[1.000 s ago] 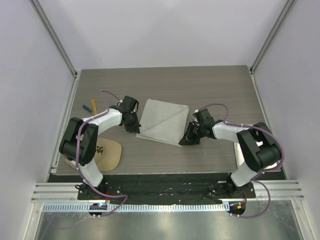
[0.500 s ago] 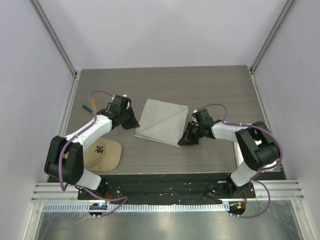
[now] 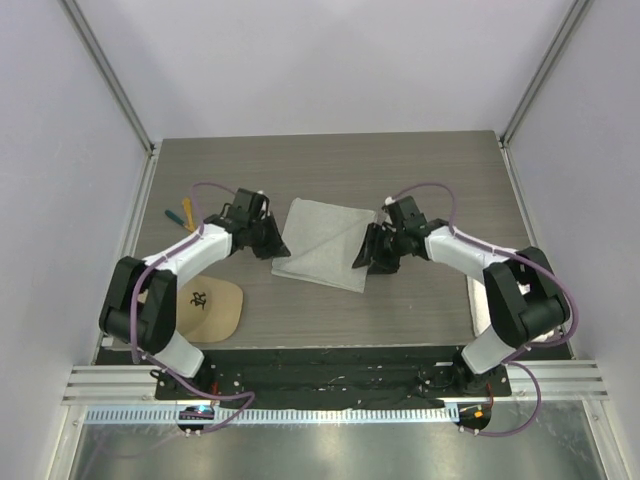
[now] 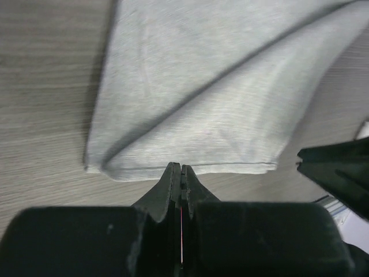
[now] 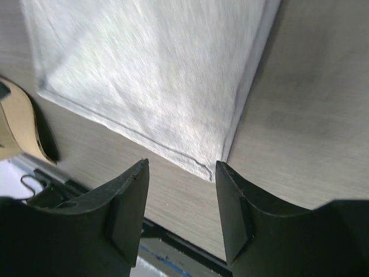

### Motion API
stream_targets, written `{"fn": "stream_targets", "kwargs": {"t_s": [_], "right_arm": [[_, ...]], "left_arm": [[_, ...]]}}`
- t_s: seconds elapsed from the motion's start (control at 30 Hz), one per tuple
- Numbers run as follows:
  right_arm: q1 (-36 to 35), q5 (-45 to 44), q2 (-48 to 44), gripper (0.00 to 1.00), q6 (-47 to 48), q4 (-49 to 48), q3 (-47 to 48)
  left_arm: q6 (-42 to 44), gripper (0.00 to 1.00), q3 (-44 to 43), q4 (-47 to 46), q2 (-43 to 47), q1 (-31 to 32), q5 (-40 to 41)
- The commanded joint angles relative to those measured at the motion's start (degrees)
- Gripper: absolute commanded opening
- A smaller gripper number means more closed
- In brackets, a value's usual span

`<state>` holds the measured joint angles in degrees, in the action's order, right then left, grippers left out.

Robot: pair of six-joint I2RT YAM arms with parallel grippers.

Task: Fold the napkin into a case and place the utensils inside
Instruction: Smooth out the upper triangle-folded napkin at the center of the board.

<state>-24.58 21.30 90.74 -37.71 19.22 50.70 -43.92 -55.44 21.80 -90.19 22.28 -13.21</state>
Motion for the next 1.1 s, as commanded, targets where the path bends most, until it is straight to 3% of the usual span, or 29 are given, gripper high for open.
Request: {"fn": "stream_targets", "kwargs": {"t_s": [0.0, 0.13, 0.23, 0.33, 0.37, 0.5, 0.6, 1.07], "right_arm": [[1.6, -9.5, -2.8, 0.55, 8.2, 9.9, 9.8], [3.0, -12.8, -0.3, 0.57, 11.4, 11.7, 14.5], [3.4, -10.8, 3.7, 0.55, 11.2, 6.8, 17.5], [3.4, -7.6, 6.9, 0.46, 9.8, 1.1, 20.7], [3.4, -6.9, 8.9, 0.37, 9.5, 0.0, 21.5], [4.4, -3.2, 14.9, 0.19, 8.4, -3.0, 25.1], [6.4, 0.0, 18.1, 0.13, 7.0, -6.3, 25.0], [13.9, 6.6, 27.6, 0.09, 10.3, -17.2, 22.8]], "left_arm": [[2.2, 0.01, -6.2, 2.2, 3.6, 3.0, 0.0], [1.1, 0.01, -7.6, -0.3, 0.9, 7.1, -1.1], [-1.1, 0.00, -7.9, -4.1, -4.1, 7.4, -4.6], [-0.8, 0.00, -8.2, -5.4, -7.9, 7.5, -5.3], [-0.5, 0.00, -8.6, -4.8, -8.4, 7.5, -4.9], [2.0, 0.00, -8.4, -2.2, -9.0, 7.4, -1.7], [3.1, 0.00, -7.1, -0.9, -8.5, 7.2, 0.6], [3.6, 0.00, -0.8, -2.5, -9.2, 6.2, 5.8]]}}
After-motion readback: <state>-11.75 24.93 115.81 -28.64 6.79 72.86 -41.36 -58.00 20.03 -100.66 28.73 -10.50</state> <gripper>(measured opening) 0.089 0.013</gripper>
